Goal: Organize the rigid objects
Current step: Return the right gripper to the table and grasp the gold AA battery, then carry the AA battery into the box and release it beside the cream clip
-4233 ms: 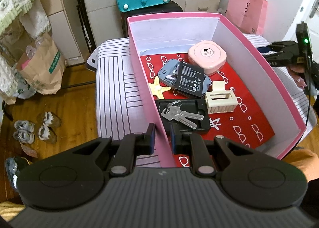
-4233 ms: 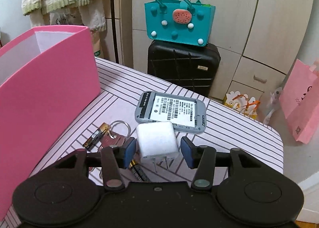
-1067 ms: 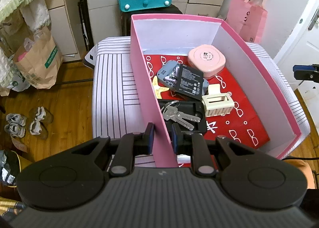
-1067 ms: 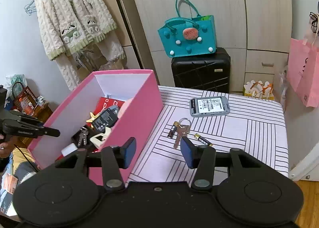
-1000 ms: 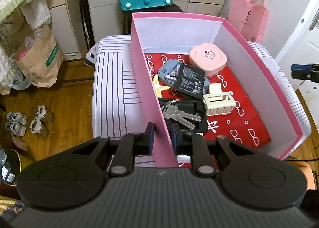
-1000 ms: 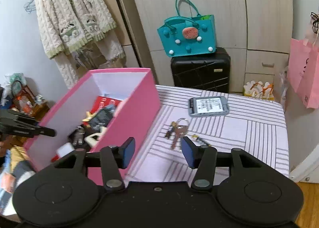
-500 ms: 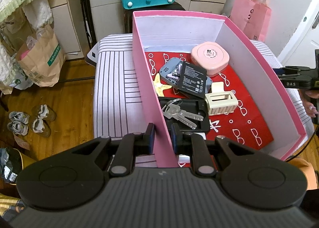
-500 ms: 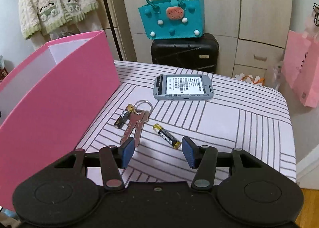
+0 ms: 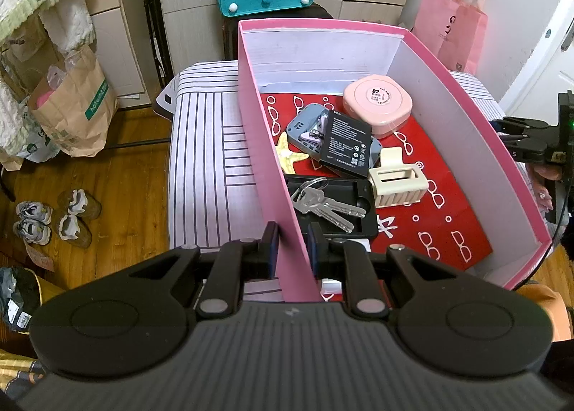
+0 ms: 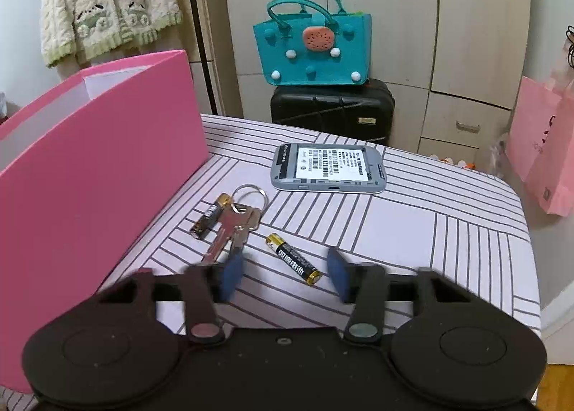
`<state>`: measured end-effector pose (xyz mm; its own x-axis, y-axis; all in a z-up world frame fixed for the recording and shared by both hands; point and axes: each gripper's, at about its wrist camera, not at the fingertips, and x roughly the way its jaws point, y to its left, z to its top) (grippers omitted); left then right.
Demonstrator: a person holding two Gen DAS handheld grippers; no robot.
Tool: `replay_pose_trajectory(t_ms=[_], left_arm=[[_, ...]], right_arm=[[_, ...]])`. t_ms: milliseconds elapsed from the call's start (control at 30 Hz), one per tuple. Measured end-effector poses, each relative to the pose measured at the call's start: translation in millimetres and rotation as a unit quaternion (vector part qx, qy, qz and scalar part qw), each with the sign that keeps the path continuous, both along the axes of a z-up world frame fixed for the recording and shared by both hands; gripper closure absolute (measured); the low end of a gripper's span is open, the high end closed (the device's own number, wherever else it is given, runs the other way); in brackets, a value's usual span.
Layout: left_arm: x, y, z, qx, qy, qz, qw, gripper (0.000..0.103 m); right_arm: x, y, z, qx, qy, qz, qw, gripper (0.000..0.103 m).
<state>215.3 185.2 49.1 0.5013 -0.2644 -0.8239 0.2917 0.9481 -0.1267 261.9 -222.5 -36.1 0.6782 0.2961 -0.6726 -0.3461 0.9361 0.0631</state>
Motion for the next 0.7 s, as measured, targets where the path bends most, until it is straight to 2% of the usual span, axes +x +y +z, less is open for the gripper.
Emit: replay_pose_trajectory(t_ms=[33,67,367,700], left_arm=[[0.0,0.1,-0.1,0.0,0.0,0.0,1.0,0.087],[0.0,0.4,-0.2,0.0,-0.001,0.0,1.0,0.087],[-0.5,1.4,0.2,-0.002,-0.003,-0.001,1.0,0.087],[-1.0,0.8,-0.1,0.001,-0.007,-0.007,1.0,0.087]], right_arm=[[-1.5,-0.3,0.5,-0.001,-0.002,0.005,1.0,0.087],[-2.3,-0.4,1.1,0.003,0.001,0.011,1.0,0.092],[-15.3,-2.4,6.9,0.026,0.013,-0.006,1.0,0.092],[-45.6,4.9,30.2,0.013,0.01,-0.005,1.0,0.092]])
